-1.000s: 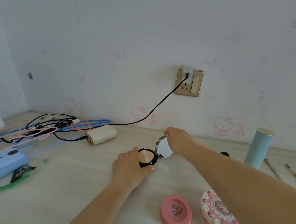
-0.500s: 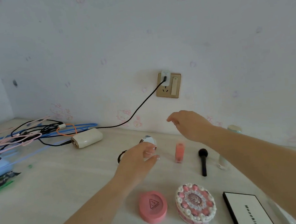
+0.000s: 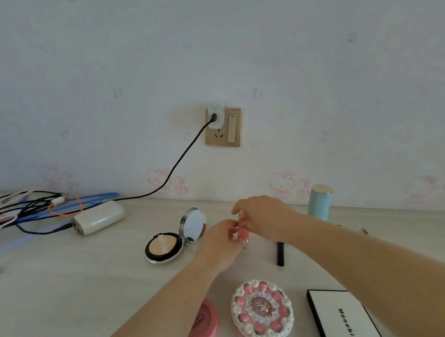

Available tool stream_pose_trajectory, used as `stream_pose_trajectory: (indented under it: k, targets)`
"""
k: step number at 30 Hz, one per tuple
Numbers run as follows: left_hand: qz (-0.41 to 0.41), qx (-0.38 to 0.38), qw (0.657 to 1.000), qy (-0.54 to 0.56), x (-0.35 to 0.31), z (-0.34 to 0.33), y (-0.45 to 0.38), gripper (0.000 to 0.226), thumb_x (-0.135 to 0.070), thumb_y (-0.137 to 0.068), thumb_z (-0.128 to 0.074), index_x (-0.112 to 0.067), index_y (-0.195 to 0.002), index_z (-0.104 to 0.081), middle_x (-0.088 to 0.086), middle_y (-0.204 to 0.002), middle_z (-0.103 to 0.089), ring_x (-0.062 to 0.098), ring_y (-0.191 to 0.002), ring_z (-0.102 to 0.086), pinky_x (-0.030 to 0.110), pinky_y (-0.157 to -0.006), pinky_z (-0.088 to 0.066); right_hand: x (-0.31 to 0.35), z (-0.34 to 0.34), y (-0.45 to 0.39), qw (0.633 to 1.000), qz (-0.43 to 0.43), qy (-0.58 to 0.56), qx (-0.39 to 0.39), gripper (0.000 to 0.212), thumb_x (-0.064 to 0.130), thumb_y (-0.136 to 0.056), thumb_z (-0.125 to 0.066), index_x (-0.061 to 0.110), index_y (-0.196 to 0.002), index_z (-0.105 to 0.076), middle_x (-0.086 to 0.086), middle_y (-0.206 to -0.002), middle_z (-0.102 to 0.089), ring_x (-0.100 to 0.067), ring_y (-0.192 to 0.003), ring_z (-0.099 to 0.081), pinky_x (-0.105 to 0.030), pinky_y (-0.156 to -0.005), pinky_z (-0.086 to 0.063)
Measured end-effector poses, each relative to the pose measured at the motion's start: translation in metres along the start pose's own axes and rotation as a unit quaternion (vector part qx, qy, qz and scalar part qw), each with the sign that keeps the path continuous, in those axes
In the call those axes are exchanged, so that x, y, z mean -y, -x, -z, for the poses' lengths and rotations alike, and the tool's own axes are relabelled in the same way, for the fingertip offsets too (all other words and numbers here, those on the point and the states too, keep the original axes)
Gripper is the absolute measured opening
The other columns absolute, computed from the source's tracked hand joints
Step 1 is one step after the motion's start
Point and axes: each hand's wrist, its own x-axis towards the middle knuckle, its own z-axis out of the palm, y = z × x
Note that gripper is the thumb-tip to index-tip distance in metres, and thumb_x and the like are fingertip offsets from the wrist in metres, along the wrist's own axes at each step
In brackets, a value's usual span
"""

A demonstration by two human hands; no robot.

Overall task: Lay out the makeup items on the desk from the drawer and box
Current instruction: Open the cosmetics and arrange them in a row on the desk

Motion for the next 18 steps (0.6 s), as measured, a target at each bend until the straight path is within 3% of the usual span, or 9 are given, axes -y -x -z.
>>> stream_pose_trajectory:
  k: [3, 7, 11, 13, 15, 18]
  targets:
    - [-0.024, -0.033, 0.999, -0.011, -0.001, 0.001, 0.004, 0.018, -0.028, -0.085, -0.051, -0.019, -0.072, -0.058, -0.001, -0.078, -0.068, 0.014, -0.075, -0.062, 0.025, -0.061, -0.043, -0.004, 0.005, 0.010, 0.998, 0.029, -0.054, -0.001, 0.033, 0.019, -0.092, -0.051, 0.023, -0.125, -0.052, 0.003, -0.118, -0.061, -0.016, -0.109, -0.054, -0.026, -0.090, -0.041]
    - [-0.067, -0.076, 0.994, 0.026, -0.005, 0.000, 0.013, 0.014, -0.037, -0.083, -0.062, -0.024, -0.083, -0.064, -0.006, -0.084, -0.070, 0.008, -0.087, -0.064, 0.032, -0.083, -0.050, -0.008, 0.025, 0.030, 0.997, 0.016, -0.077, 0.002, 0.033, 0.027, -0.091, -0.052, 0.026, -0.124, -0.052, 0.005, -0.116, -0.062, -0.015, -0.108, -0.056, -0.027, -0.092, -0.044]
    - [-0.109, -0.112, 0.988, -0.006, -0.022, 0.009, 0.030, 0.040, -0.057, -0.073, -0.056, -0.024, -0.094, -0.067, -0.008, -0.094, -0.067, 0.008, -0.090, -0.062, 0.031, -0.084, -0.051, 0.003, 0.051, 0.052, 0.996, -0.077, -0.045, 0.013, 0.045, 0.058, -0.090, -0.040, 0.026, -0.118, -0.055, 0.003, -0.104, -0.064, -0.017, -0.097, -0.059, -0.029, -0.081, -0.045]
    - [-0.123, -0.114, 0.986, -0.018, -0.028, 0.016, 0.040, 0.041, -0.058, -0.074, -0.055, -0.026, -0.096, -0.068, -0.008, -0.094, -0.067, 0.009, -0.090, -0.061, 0.029, -0.083, -0.050, 0.011, 0.060, 0.062, 0.996, -0.085, -0.015, 0.032, 0.048, 0.053, -0.094, -0.034, 0.014, -0.104, -0.061, 0.000, -0.093, -0.071, -0.018, -0.088, -0.064, -0.028, -0.076, -0.046]
    - [-0.139, -0.123, 0.981, -0.047, -0.030, 0.023, 0.055, 0.025, -0.049, -0.081, -0.062, -0.028, -0.094, -0.067, -0.009, -0.092, -0.065, 0.008, -0.089, -0.060, 0.027, -0.080, -0.049, 0.022, 0.064, 0.075, 0.995, -0.084, -0.021, 0.058, 0.048, 0.044, -0.097, -0.034, 0.006, -0.092, -0.062, -0.003, -0.088, -0.075, -0.017, -0.082, -0.068, -0.022, -0.069, -0.044]
    - [-0.154, -0.133, 0.977, -0.058, -0.033, 0.035, 0.082, 0.021, -0.041, -0.080, -0.067, -0.026, -0.094, -0.069, -0.009, -0.090, -0.066, 0.007, -0.087, -0.059, 0.028, -0.079, -0.049, 0.041, 0.071, 0.093, 0.995, -0.071, -0.035, 0.055, 0.044, 0.038, -0.098, -0.038, 0.003, -0.090, -0.064, -0.005, -0.091, -0.074, -0.016, -0.082, -0.069, -0.017, -0.065, -0.042]
